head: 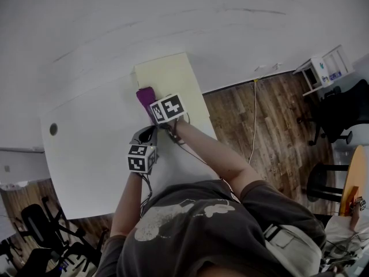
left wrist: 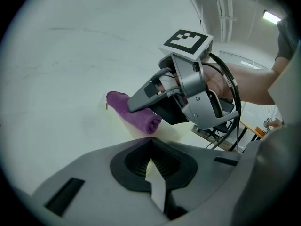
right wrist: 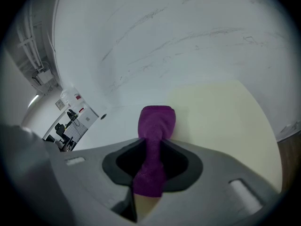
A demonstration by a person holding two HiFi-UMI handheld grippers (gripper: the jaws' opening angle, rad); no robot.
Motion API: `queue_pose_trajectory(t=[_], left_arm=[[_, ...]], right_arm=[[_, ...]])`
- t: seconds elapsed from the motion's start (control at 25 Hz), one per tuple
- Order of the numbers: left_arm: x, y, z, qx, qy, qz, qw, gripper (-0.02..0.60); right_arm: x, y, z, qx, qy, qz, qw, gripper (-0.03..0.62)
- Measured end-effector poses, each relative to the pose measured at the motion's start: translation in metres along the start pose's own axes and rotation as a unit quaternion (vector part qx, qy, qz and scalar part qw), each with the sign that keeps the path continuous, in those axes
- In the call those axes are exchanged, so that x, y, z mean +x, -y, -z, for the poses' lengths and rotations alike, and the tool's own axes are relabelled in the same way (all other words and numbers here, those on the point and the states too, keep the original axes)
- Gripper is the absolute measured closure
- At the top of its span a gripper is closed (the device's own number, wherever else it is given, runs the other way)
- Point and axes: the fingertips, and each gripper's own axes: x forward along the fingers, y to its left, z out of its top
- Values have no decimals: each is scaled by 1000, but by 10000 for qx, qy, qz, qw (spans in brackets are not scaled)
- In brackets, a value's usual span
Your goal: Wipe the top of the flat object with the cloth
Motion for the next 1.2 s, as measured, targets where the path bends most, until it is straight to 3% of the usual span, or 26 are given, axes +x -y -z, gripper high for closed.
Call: queue_pose_trajectory(t=[0.52,0.72,1.2], left_arm=[[-2,-1,0,-52,83,-5,10000,583],[-2,0,-1,-46,108,15,9999,583],[-3,-1,1,-38,164,27,9999,583]], right_arm=[[-27,50,9,435,198,391,9981,496],[-44,73,14,216,190,686,9972,496],[-75,116,27,328,47,980,9946,496]])
